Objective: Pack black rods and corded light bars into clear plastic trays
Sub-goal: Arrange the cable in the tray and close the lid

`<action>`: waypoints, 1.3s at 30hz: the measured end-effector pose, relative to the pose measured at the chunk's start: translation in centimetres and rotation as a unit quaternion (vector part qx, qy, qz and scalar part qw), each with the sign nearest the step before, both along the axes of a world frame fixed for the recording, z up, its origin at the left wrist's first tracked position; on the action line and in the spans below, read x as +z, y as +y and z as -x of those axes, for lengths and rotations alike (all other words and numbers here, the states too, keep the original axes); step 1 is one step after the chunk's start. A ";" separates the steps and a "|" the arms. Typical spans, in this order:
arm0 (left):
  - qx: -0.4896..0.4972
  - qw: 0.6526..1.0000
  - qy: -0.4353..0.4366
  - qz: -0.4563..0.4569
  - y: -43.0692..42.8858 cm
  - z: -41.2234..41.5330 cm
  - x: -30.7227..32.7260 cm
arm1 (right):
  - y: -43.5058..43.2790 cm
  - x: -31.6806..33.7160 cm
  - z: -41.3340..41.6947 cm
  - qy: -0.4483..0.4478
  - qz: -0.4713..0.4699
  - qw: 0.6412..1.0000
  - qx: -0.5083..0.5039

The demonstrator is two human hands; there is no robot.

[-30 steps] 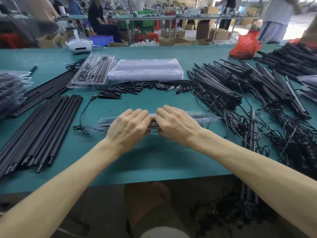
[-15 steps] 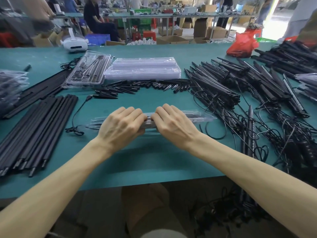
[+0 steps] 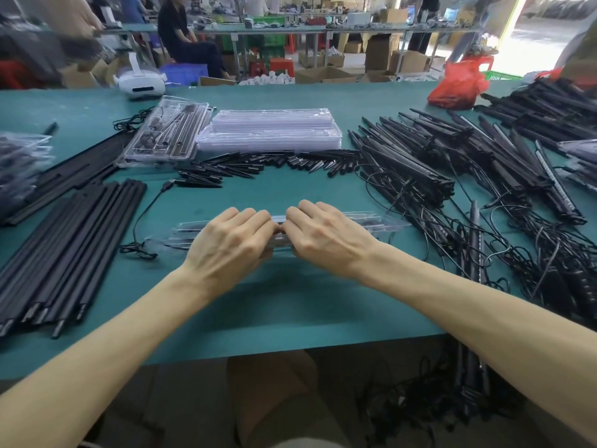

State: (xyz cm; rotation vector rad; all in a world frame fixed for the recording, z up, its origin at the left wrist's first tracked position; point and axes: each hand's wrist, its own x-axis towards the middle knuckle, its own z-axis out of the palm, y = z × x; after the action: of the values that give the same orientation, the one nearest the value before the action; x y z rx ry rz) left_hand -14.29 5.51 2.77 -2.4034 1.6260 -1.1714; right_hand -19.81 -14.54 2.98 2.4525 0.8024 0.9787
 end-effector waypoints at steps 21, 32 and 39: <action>-0.015 1.000 -0.019 -0.009 0.1 0.1 0.4 | 0.2 0.1 0.1 0.009 -0.004 1.000 0.006; -0.023 1.000 -0.013 -0.004 0.5 0.2 0.9 | 0.7 0.6 0.4 0.012 -0.026 1.000 0.013; -0.051 0.999 -0.017 -0.006 0.5 0.2 1.8 | 0.8 1.1 0.6 0.019 -0.034 0.999 0.019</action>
State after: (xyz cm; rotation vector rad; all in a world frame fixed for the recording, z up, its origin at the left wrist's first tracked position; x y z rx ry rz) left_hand -14.46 6.05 4.55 -2.3066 1.7585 -1.2050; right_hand -20.44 -13.73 4.04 2.5292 0.8447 0.9901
